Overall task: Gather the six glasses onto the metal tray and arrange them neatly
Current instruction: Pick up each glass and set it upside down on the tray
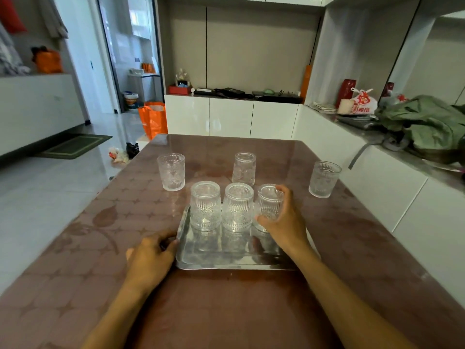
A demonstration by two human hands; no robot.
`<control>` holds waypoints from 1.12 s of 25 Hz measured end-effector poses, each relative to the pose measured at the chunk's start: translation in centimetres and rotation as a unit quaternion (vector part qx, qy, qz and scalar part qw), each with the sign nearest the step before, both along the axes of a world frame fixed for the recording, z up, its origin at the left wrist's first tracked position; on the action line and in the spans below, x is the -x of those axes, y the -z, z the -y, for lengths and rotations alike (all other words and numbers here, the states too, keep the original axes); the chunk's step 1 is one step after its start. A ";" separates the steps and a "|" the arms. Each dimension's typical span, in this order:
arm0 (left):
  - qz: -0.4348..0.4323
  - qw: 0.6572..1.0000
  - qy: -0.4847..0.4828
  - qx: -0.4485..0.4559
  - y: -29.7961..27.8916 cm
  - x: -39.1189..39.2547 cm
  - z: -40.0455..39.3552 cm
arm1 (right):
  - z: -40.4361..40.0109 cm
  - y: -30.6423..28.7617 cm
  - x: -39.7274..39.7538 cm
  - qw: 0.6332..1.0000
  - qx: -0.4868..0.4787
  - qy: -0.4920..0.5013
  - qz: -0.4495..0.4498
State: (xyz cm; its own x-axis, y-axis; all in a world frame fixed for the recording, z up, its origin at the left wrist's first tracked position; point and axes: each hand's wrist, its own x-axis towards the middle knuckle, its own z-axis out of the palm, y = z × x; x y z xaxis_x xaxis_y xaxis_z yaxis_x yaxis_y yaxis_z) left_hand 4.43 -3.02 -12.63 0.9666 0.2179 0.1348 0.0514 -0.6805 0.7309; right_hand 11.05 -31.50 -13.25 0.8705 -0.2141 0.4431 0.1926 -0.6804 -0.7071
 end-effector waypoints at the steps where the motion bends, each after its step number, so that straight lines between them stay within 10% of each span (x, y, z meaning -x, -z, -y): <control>1: -0.003 1.000 0.000 -0.002 0.0 0.0 0.1 | 0.1 0.2 0.0 1.000 0.006 -0.004 0.001; 8: -0.016 1.000 0.001 0.009 0.1 0.2 0.1 | -1.8 -1.2 3.1 0.993 0.026 0.044 0.108; 14: -0.046 0.974 -0.005 0.224 -1.6 -3.2 -1.2 | -7.7 0.8 8.0 0.940 0.237 -0.168 0.180; 28: 0.001 0.991 -0.070 0.118 0.6 -23.3 -2.9 | -7.2 2.0 6.2 0.948 0.229 -0.148 0.164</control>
State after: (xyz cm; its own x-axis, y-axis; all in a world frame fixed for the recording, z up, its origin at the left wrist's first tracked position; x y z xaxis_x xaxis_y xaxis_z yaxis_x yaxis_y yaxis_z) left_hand 27.77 -0.12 -13.25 0.9248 0.3749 0.0655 0.1320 -0.4775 0.8686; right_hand 4.86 -24.35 -15.30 0.6612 0.2975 0.6886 0.5812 -0.7836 -0.2195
